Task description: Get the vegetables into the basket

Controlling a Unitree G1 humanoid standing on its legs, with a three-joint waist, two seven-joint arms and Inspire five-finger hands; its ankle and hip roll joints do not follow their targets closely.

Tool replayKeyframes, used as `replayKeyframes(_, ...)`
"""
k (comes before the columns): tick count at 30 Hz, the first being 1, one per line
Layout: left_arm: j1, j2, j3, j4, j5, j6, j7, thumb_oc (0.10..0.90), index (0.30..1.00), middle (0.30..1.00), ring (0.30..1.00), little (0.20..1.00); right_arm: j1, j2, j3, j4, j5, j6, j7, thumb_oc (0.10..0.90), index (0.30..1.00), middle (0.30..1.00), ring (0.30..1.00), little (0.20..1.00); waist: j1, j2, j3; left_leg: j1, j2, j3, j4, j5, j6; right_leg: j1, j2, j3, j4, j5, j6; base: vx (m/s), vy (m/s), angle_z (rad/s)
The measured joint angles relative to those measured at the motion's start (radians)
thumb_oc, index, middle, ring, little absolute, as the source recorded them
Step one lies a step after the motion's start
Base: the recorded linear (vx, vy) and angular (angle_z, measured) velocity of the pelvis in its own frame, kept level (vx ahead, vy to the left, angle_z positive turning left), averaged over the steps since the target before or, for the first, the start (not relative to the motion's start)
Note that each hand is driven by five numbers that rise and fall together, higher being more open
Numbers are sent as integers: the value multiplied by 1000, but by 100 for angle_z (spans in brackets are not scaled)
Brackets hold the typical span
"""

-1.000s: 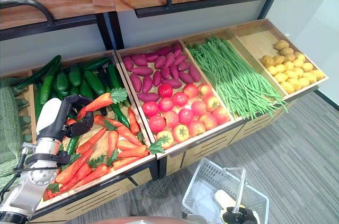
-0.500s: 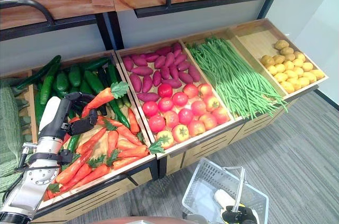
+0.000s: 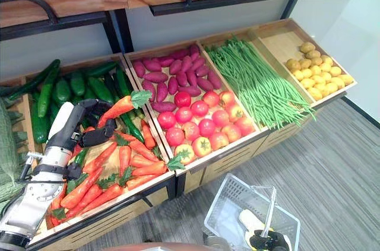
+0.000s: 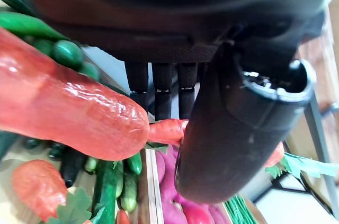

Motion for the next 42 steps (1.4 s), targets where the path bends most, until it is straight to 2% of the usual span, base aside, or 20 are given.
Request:
replayKeyframes(1,-21,12,0,-3,1,-5,-3,400,300,300,300,300,-20,7,1,13,1,2,-1,400,300,300,300,300,-12,-21,24,4,-23,47,-3,1,11,-12,-29,3,-33,6,29,-330,212,-104)
replayKeyframes(3,-26,11,-12,-2,0,-8,-3,400,300,300,300,300,-44,15,-13,23,29,3,-2,400,300,300,300,300,-18,-5,43,-13,-17,128,5,-1,37,-52,-79,-122,60,-12,9,-264,190,-100)
replayKeyframes(5,-15,5,-18,-2,0,-12,-4,400,300,300,300,300,-45,15,-36,36,38,2,-9,400,300,300,300,300,8,30,43,-15,31,176,17,-7,41,-64,-110,-278,251,-91,-8,-146,136,-71)
replayKeyframes(8,11,-1,9,0,-3,-10,-4,400,300,300,300,300,-47,10,-34,44,37,11,-21,400,300,300,300,300,37,50,46,-5,72,227,42,-8,38,-17,-156,-335,518,-237,-13,-50,50,-61)
replayKeyframes(10,35,9,25,-1,-8,-9,-2,400,300,300,300,300,-43,2,-28,42,33,14,-16,400,300,300,300,300,49,39,28,3,74,220,50,-7,31,68,-129,-306,394,-221,11,-85,-67,-71)
replayKeyframes(11,39,9,33,-3,-16,-9,-3,400,300,300,300,300,-56,-10,-6,33,22,15,-16,400,300,300,300,300,53,58,34,-38,114,213,149,-9,27,131,-85,-323,256,-207,-14,-90,-154,-69)
replayKeyframes(12,47,6,36,-10,-16,-9,-3,400,300,300,300,300,-60,-10,9,33,17,28,-14,400,300,300,300,300,60,41,28,-91,129,199,235,-33,13,144,-84,-320,204,-190,-39,-72,-210,-107)
replayKeyframes(13,69,-3,44,-47,-16,-28,-6,400,300,300,300,300,-24,-37,8,20,17,30,-15,400,300,300,300,300,78,53,-15,-68,55,161,-22,21,-15,154,-69,-299,98,-184,-44,-31,-247,-105)
replayKeyframes(14,70,-9,51,-59,-16,-35,-6,400,300,300,300,300,-26,-59,9,18,17,32,-16,400,300,300,300,300,80,97,-15,-63,81,183,-24,81,-12,167,-37,-287,76,-186,-41,-21,-209,-100)
replayKeyframes(18,66,-9,66,-56,-16,-35,1,400,300,300,300,300,-13,-35,15,16,13,37,-11,400,300,300,300,300,66,52,-35,-49,83,205,20,88,-21,205,-41,-297,6,-190,-23,-38,-211,-39)
replayKeyframes(21,69,-19,65,-55,-16,-34,0,400,300,300,300,300,2,-33,17,19,13,37,-10,400,300,300,300,300,35,51,-36,-54,122,204,30,92,-29,216,2,-294,-44,-176,-29,-71,-274,-13)
replayKeyframes(30,55,-56,23,-52,-16,-34,3,400,300,300,300,300,44,-91,-2,10,18,37,-10,400,300,300,300,300,-4,130,-19,-70,220,198,98,127,-84,195,83,-258,-19,-186,-83,-64,-225,-15)
replayKeyframes(32,47,-59,14,-51,-17,-34,4,400,300,300,300,300,24,-93,3,3,20,37,-10,400,300,300,300,300,15,124,-12,-85,260,120,184,157,-117,156,108,-201,41,-200,-117,-92,-150,-93)
replayKeyframes(33,45,-64,4,-53,-17,-35,4,400,300,300,300,300,-30,-115,11,5,20,40,-17,400,300,300,300,300,39,103,6,-134,216,-132,239,95,-148,130,94,-108,55,-191,-140,33,-68,-147)
replayKeyframes(34,44,-66,-7,-55,-16,-37,4,400,300,300,300,300,-56,-136,12,2,20,39,-21,400,300,300,300,300,53,103,8,-132,149,-305,172,48,-152,110,91,-51,46,-180,-150,100,-81,-144)
replayKeyframes(36,37,-67,-14,-55,-16,-42,4,400,300,300,300,300,-71,-156,9,-7,19,27,-30,400,300,300,300,300,63,110,13,-128,120,-356,79,58,-138,110,95,-19,24,-154,-151,56,-42,-81)
replayKeyframes(38,29,-71,-13,-57,-16,-55,11,400,300,300,300,300,-80,-166,19,-19,18,19,-39,400,300,300,300,300,92,115,19,-136,76,-506,19,63,-141,112,117,42,4,-157,-162,40,-20,-86)
replayKeyframes(40,30,-71,-13,-58,-16,-59,17,400,300,300,300,300,-71,-180,38,-37,18,13,-44,400,300,300,300,300,88,130,29,-172,50,-508,57,70,-118,113,124,46,-8,-154,-152,71,62,-80)
replayKeyframes(41,30,-71,-14,-58,-16,-58,18,400,300,300,300,300,-52,-190,49,-60,18,12,-45,400,300,300,300,300,86,156,27,-174,62,-474,71,50,-90,121,138,44,-12,-153,-144,101,109,-58)
replayKeyframes(42,28,-66,-11,-57,-17,-57,22,400,300,300,300,300,-39,-182,51,-76,18,11,-46,400,300,300,300,300,86,154,33,-168,58,-452,67,65,-73,126,132,52,-10,-155,-129,78,82,-40)
